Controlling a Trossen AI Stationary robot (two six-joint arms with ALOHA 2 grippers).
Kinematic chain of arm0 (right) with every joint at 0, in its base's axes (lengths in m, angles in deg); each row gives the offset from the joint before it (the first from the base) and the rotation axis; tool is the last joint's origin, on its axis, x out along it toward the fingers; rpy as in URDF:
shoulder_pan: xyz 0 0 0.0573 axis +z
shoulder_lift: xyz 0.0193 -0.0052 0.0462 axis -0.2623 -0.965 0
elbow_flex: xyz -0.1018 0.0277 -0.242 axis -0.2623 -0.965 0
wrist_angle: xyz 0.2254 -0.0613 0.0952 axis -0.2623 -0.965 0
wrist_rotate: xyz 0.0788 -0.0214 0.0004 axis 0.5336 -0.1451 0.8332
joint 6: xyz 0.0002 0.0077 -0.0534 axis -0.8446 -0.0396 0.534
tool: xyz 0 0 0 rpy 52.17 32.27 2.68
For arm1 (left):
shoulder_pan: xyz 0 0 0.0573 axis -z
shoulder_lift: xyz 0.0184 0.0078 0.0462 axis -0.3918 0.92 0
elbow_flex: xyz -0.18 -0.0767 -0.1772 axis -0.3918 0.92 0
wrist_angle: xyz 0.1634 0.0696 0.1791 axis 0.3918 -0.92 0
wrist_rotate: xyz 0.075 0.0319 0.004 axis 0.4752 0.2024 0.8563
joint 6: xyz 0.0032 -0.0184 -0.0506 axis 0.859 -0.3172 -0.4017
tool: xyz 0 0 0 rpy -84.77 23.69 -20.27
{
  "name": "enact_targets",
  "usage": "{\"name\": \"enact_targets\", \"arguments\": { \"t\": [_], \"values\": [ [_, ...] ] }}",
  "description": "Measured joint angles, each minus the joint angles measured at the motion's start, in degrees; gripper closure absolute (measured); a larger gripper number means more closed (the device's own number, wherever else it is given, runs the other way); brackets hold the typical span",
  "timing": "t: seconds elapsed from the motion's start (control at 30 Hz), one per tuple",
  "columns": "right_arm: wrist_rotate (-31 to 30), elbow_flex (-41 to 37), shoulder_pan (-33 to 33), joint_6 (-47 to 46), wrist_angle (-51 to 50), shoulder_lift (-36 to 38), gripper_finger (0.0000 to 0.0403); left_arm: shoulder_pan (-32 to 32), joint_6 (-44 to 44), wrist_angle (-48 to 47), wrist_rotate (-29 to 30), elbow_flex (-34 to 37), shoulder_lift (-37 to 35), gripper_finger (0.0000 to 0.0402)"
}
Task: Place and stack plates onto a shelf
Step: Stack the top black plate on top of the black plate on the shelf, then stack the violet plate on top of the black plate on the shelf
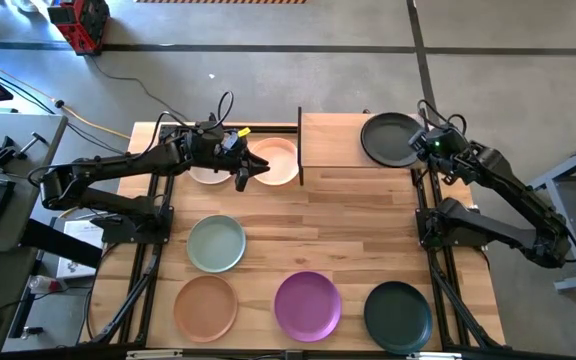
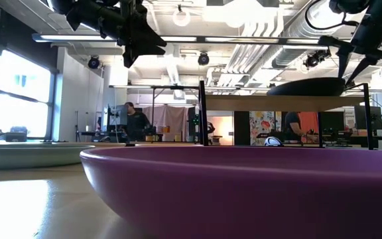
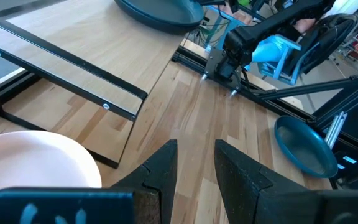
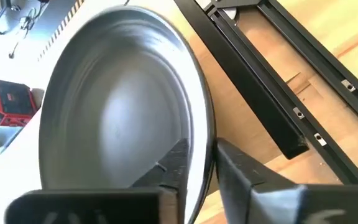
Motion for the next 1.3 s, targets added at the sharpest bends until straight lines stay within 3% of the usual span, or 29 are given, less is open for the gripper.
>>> {"name": "enact_targets", "arguments": {
  "t": [0.23, 0.4, 0.6, 0.83, 1.03, 1.3],
  "values": [
    [2.08, 0.00, -0.01, 7.53, 5.25, 1.35, 0.0287, 0.00, 0.00, 0.02, 0.00, 0.00, 0.00, 0.0307],
    [7.05, 0.02, 0.01, 11.34, 7.84, 3.90, 0.0281, 0.00, 0.00, 0.02, -0.02, 0.00, 0.00, 0.0307],
    [6.69, 0.02, 0.01, 10.69, 6.96, 5.67, 0.0281, 0.00, 0.00, 0.02, -0.01, 0.00, 0.00, 0.0307],
    [19.71, 0.02, 1.09, 13.06, 13.00, 6.48, 0.0281, 0.00, 0.00, 0.02, -0.02, 0.00, 0.00, 0.0307],
    [30.71, 0.02, 7.08, 11.43, 21.53, 6.26, 0.0281, -0.02, 0.00, 0.04, -0.02, 0.00, 0.00, 0.0307],
    [29.49, 0.04, 20.94, 8.95, 34.30, 1.77, 0.0281, 0.00, 0.00, 0.02, -0.02, 0.00, 0.00, 0.0307]
  ]
}}
